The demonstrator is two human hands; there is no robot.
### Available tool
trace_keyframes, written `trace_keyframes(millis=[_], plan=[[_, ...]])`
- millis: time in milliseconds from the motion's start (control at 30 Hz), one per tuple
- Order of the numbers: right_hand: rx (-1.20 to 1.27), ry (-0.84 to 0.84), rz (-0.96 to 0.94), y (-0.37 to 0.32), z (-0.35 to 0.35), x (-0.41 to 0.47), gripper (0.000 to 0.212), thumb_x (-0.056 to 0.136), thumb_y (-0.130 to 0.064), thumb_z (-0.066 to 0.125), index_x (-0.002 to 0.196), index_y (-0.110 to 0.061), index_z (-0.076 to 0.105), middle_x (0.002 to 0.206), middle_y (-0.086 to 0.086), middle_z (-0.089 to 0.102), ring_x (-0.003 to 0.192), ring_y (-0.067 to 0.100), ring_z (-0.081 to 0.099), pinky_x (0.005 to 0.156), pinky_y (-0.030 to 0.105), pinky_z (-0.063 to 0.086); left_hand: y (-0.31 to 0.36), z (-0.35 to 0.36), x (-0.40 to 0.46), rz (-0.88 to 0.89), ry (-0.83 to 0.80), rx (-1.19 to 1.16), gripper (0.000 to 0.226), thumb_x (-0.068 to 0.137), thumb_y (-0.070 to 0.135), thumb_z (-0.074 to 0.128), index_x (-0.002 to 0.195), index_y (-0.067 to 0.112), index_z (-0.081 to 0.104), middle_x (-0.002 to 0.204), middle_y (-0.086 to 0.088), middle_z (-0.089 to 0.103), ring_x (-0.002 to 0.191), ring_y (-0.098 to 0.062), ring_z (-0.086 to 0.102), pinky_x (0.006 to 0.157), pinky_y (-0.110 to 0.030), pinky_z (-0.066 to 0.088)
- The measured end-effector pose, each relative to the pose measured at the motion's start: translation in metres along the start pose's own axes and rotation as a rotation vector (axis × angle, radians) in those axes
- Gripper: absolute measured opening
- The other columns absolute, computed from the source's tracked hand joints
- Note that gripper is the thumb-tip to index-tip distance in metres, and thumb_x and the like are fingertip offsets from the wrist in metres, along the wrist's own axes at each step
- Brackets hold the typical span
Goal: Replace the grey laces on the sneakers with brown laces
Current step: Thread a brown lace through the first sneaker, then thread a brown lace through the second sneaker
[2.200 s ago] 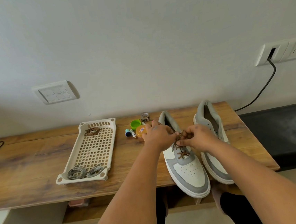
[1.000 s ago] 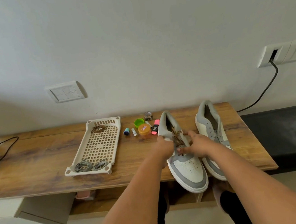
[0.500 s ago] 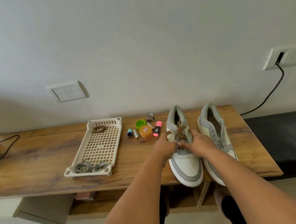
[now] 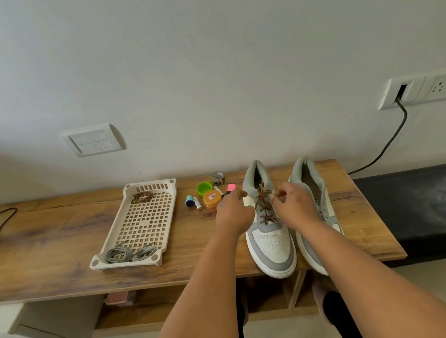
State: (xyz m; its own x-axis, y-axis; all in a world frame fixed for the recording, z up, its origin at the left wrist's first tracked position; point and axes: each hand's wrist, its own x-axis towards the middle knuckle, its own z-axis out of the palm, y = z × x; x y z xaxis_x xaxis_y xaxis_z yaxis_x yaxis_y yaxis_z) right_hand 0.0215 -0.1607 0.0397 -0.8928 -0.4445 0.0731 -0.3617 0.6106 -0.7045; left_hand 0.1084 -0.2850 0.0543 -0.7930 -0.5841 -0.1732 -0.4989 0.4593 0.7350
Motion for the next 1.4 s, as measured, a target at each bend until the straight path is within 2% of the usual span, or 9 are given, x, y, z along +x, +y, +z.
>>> trace_keyframes(millis=[100,233,467,700,867,967,1133,1233,1400], plan=[[0.052,0.045,-0.087,-0.013,0.003,-0.004,0.03,0.091,-0.013,0.061,0.119,-0.017,0.053,0.111,-0.006,0.046,0.095,0.012,0.05,0.078,0.025,0.04,0.002,-0.023,-0.005,0.039,0.049,-0.118,0.025,0.094,0.021,0.056,0.117,0.014,0.064,0.11,0.0,0.066,0.101,-0.017,0.059,0.082,-0.029,0.047],[0.091,0.095,-0.251,-0.032,0.029,-0.02,0.029,0.089,-0.02,0.065,0.116,-0.021,0.055,0.107,-0.006,0.053,0.097,0.016,0.055,0.083,0.033,0.048,-0.018,-0.074,-0.018,-0.003,0.257,-0.42,0.023,0.093,0.019,0.06,0.071,0.014,0.058,0.056,0.008,0.05,0.059,-0.013,0.044,0.054,-0.026,0.034],[-0.119,-0.176,-0.588,-0.081,0.097,0.005,0.016,0.087,-0.022,0.056,0.1,-0.017,0.063,0.096,0.002,0.064,0.094,0.029,0.06,0.078,0.037,0.047,-0.128,-0.162,-0.036,-0.129,0.451,-0.391,0.026,0.088,0.007,0.05,0.091,0.029,0.065,0.09,0.005,0.069,0.073,-0.015,0.059,0.066,-0.032,0.048],[-0.259,-0.583,-0.589,-0.178,0.222,0.052,0.053,0.091,0.0,0.043,0.14,-0.017,0.047,0.145,0.006,0.042,0.137,0.026,0.035,0.109,0.033,0.032,-0.238,-0.234,0.002,-0.375,0.415,0.063,0.032,0.095,0.018,0.054,0.126,0.015,0.06,0.122,-0.003,0.064,0.109,-0.023,0.059,0.09,-0.034,0.047],[-0.496,-0.735,-0.621,-0.221,0.279,0.08,0.061,0.091,0.004,0.04,0.149,-0.014,0.037,0.158,0.005,0.026,0.145,0.025,0.022,0.118,0.035,0.021,-0.27,-0.228,0.033,-0.387,0.261,0.149,0.036,0.09,0.029,0.068,0.123,0.017,0.062,0.115,-0.001,0.067,0.103,-0.02,0.061,0.092,-0.035,0.051],[-0.588,-0.759,-0.572,-0.221,0.297,0.092,0.054,0.089,0.002,0.043,0.14,-0.016,0.05,0.152,0.005,0.036,0.139,0.026,0.035,0.115,0.037,0.029,-0.279,-0.226,0.044,-0.386,0.272,0.167,0.016,0.087,0.015,0.069,0.103,0.018,0.068,0.102,0.0,0.07,0.095,-0.018,0.063,0.087,-0.034,0.054],[-0.549,-0.744,-0.494,-0.22,0.308,0.097,0.042,0.09,-0.003,0.043,0.128,-0.012,0.059,0.137,0.009,0.052,0.121,0.028,0.052,0.105,0.039,0.043,-0.283,-0.221,0.042,-0.404,0.278,0.124,0.016,0.089,0.008,0.064,0.1,0.016,0.072,0.098,-0.002,0.071,0.092,-0.02,0.066,0.084,-0.037,0.058],[-0.49,-0.738,-0.462,-0.224,0.291,0.092,0.048,0.093,0.0,0.04,0.136,-0.012,0.055,0.144,0.009,0.048,0.128,0.028,0.048,0.106,0.036,0.04,-0.273,-0.219,0.037,-0.398,0.334,0.131,0.015,0.091,0.009,0.061,0.099,0.017,0.069,0.099,-0.001,0.069,0.088,-0.019,0.064,0.059,-0.029,0.053],[0.138,-0.703,-0.233,-0.225,0.212,0.071,0.055,0.088,0.016,0.041,0.131,-0.012,0.06,0.137,0.01,0.056,0.126,0.024,0.053,0.098,0.032,0.049,-0.221,-0.208,0.007,-0.209,0.579,-0.027,0.008,0.093,0.019,0.061,0.092,0.016,0.068,0.084,0.006,0.066,0.081,-0.013,0.06,0.065,-0.022,0.044]])
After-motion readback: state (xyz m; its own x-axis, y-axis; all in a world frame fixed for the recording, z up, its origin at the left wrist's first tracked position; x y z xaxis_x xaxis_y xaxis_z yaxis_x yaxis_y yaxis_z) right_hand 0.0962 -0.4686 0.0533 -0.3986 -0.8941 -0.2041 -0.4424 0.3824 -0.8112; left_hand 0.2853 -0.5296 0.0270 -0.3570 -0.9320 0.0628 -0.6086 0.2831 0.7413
